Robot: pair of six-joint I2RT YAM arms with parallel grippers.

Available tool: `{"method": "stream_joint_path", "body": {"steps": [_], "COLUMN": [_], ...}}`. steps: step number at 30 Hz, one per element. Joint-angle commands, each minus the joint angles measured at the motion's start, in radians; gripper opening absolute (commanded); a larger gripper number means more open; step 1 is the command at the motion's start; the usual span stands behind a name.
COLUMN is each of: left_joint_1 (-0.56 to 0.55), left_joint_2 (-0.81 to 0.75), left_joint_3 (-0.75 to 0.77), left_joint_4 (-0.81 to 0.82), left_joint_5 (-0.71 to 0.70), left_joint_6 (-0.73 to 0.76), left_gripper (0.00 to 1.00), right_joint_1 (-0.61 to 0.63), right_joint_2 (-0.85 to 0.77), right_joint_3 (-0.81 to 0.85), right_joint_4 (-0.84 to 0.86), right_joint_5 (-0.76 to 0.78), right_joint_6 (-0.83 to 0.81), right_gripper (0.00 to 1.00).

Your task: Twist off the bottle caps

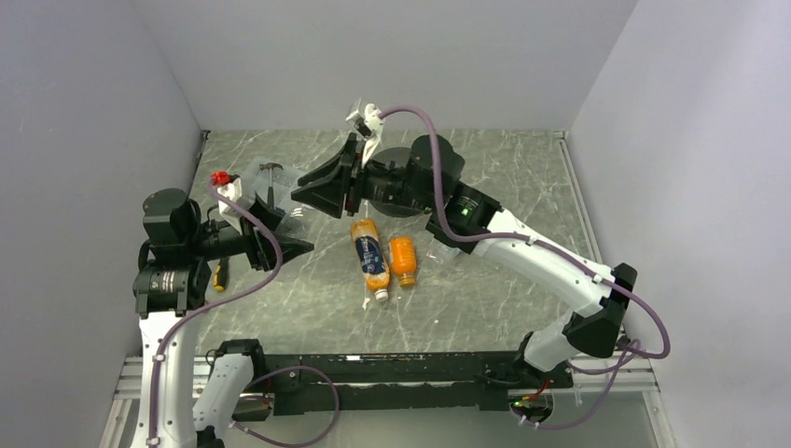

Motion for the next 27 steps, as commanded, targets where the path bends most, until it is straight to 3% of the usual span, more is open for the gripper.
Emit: {"method": "stream_joint_path", "body": {"steps": [1,7,11,14,18,23,27], "left_joint_1": [-0.002,-0.003,-0.003,-0.003,-0.003,-0.003,-0.003], "left_joint_2": [0.036,-0.012,-0.006,0.002,0.002,-0.016,-0.043], "left_joint_3": [0.063,0.054,0.070,0.090,0.090,0.061,0.022], "left_joint_4": [0.039,0.073,0.018,-0.065,-0.112,-0.103,-0.054], "left_joint_5": [0.241,0.236,0.231,0.200,0.144,0.036,-0.098], "left_joint_6": [-0.200,-0.220,-0.172,-0.070,0.026,0.082,0.112], "left_gripper": [0.22,0.22,0.21,0.20,0.19,0.19,0.19], "right_joint_1": [-0.038,-0.073,-0.085,-0.074,-0.070,-0.049,-0.012], "right_joint_2": [-0.027,0.011,0.030,0.045,0.039,-0.044,-0.051], "right_joint_3": [-0.001,-0.019,-0.014,0.061,0.094,0.047,0.092], "right_joint_4": [0.216,0.359,0.372,0.161,0.011,-0.033,-0.173], "right_joint_5": [-0.382,-0.562,-0.552,-0.404,-0.202,0.017,0.192], "right_joint_6": [0.025,0.179,0.217,0.125,0.090,0.093,0.083], "right_gripper": [0.12,0.12,0.19,0.70,0.98,1.00,1.00]}}
